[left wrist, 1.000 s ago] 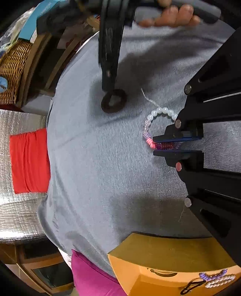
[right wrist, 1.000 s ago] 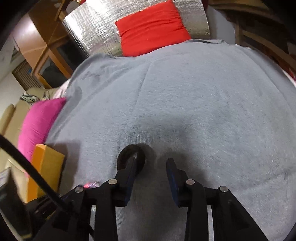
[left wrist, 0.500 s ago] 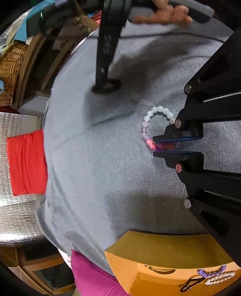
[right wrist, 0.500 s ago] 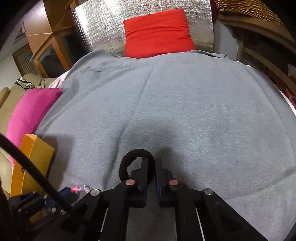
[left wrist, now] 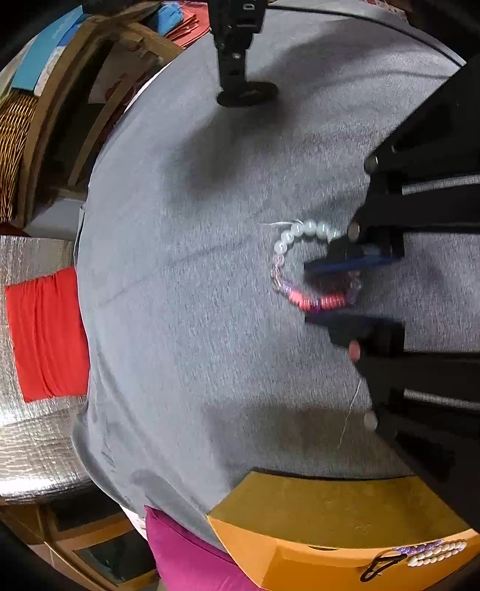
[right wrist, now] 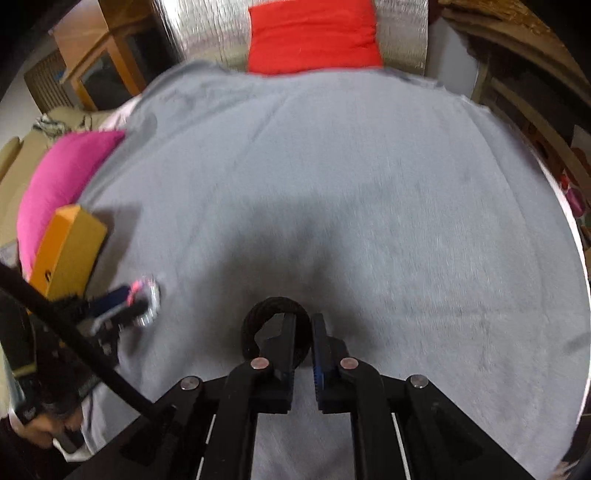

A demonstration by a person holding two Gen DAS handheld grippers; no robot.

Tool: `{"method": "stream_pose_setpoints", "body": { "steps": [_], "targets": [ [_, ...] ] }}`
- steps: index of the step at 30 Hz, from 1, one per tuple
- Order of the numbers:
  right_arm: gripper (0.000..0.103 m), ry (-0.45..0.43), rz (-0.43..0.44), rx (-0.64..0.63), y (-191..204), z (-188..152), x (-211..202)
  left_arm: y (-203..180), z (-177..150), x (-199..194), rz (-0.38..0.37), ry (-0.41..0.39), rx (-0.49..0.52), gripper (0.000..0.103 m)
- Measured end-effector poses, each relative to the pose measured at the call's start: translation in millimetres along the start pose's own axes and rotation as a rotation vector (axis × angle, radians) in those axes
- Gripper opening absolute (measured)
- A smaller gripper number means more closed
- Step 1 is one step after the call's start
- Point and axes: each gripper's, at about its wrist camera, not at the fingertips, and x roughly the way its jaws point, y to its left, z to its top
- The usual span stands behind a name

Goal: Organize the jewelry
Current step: 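Close the left tool on the pink-white bead bracelet while the right tool grips the black ring, then carry the pink-white bracelet and black ring over the orange box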

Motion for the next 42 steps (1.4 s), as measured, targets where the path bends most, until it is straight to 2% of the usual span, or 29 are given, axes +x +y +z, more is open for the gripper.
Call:
{"method": "stream_pose_setpoints", "body": {
  "steps": [4, 6, 8, 14, 17, 23, 27, 33, 38, 42],
  "targets": [
    [0.012, 0.048, 0.01, 0.027, -11, -1, 6, -11, 0, -3, 0.0, -0.001, 0.03, 0.008],
    [0.024, 0.063, 0.006, 0.036, -16, -1, 6, -13, 0, -5, -0.011, -0.002, 0.031, 0.008],
    [0.025, 0.049, 0.016, 0.046, -20, -2, 3, -15, 0, -6, -0.019, -0.004, 0.031, 0.008],
    [0.025, 0.026, 0.02, 0.055, -23, -9, 5, -17, 1, 1, -0.015, 0.006, 0.051, 0.008],
    [0.01, 0.006, -0.007, 0.023, -15, -11, 9, -14, 2, 0, -0.026, 0.001, 0.034, 0.008],
    [0.01, -0.096, 0.036, 0.038, -14, -9, -18, -12, 5, -16, -0.038, -0.068, -0.003, 0.007],
    [0.01, -0.122, 0.058, 0.053, -15, -9, -26, -7, 6, -39, -0.039, -0.128, -0.032, 0.007],
    [0.01, -0.177, 0.096, 0.045, 5, -12, -35, 8, 3, -91, -0.043, -0.249, -0.08, 0.007],
    [0.01, -0.224, 0.156, 0.026, 41, -9, -45, 29, -13, -144, -0.008, -0.346, -0.13, 0.007],
    [0.01, -0.266, 0.231, -0.024, 79, -15, -61, 57, -33, -191, 0.057, -0.417, -0.173, 0.007]
  ]
}}
